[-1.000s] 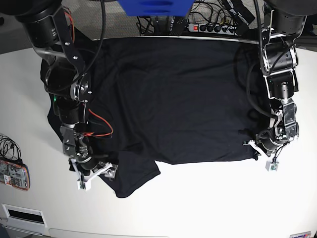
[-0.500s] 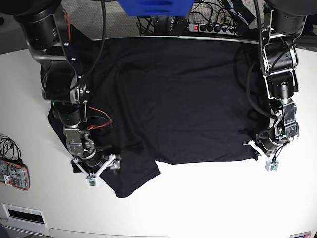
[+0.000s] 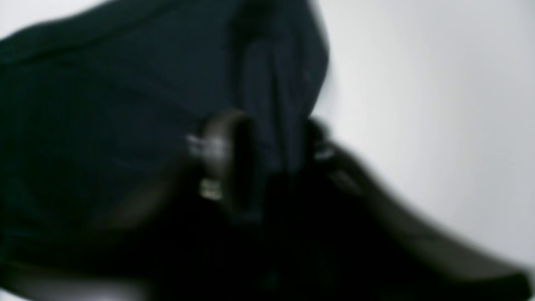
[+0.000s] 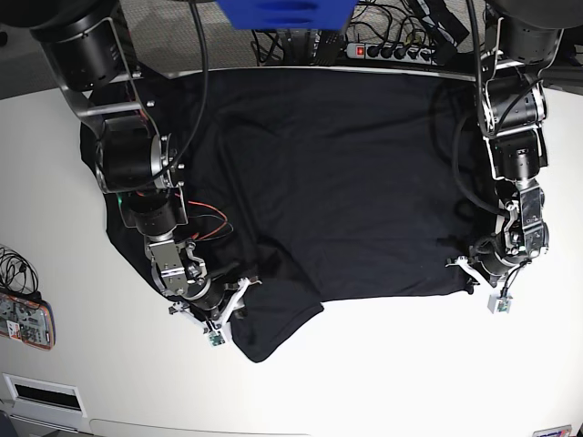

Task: Fold the T-shirt properly
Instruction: 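Lift the hem edge with both grippers and fold it toward the collar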

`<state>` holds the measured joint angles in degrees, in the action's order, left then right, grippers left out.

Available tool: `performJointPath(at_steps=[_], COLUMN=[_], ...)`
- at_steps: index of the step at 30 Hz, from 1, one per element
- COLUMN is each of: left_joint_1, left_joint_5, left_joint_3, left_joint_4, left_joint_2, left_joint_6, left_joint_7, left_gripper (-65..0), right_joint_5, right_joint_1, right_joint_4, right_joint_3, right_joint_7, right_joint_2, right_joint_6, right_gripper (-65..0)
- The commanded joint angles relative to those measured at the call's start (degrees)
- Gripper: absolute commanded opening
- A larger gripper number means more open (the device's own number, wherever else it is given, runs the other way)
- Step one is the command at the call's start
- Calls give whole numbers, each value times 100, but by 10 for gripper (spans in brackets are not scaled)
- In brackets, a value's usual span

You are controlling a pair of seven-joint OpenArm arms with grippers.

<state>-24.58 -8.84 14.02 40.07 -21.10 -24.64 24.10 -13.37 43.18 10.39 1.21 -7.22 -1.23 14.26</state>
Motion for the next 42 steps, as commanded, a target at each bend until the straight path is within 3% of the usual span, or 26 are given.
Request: performJointPath(at_steps=[1, 2, 8, 12, 22, 32, 42], left_joint_1=[36, 62, 141, 150, 1249, 1346, 1434], left_joint_5=[168, 159, 176, 194, 203, 168, 203], left_joint_3=[-26, -26, -26, -26, -9, 70, 651], left_joint_4=[-29, -29, -21, 94, 2564, 2731, 3399], left_joint_2=[14, 14, 14, -13, 14, -426, -470], left_joint_6=[-46, -46, -46, -46, -37, -37, -37], left_joint_7=[469, 469, 461, 461, 505, 505, 505], left_gripper=[-650, -650, -650, -650, -650, -650, -650], right_joint_5=[-206, -206, -224, -224, -215, -206, -206], right_joint_1=[12, 12, -111, -516, -1289, -1711, -1993], right_joint_4=[-41, -41, 468, 882, 2473, 4345, 5594], right_joint_3=[68, 200, 1149, 1404, 1422, 1422, 1430], right_joint_7=[-530, -530, -583, -583, -583, -1031, -1392], right_joint_2=[-57, -57, -57, -57, -57, -57, -57], right_joint_6=[-77, -77, -77, -77, -77, -77, -77], right_gripper=[-594, -650, -650, -650, -650, -650, -650])
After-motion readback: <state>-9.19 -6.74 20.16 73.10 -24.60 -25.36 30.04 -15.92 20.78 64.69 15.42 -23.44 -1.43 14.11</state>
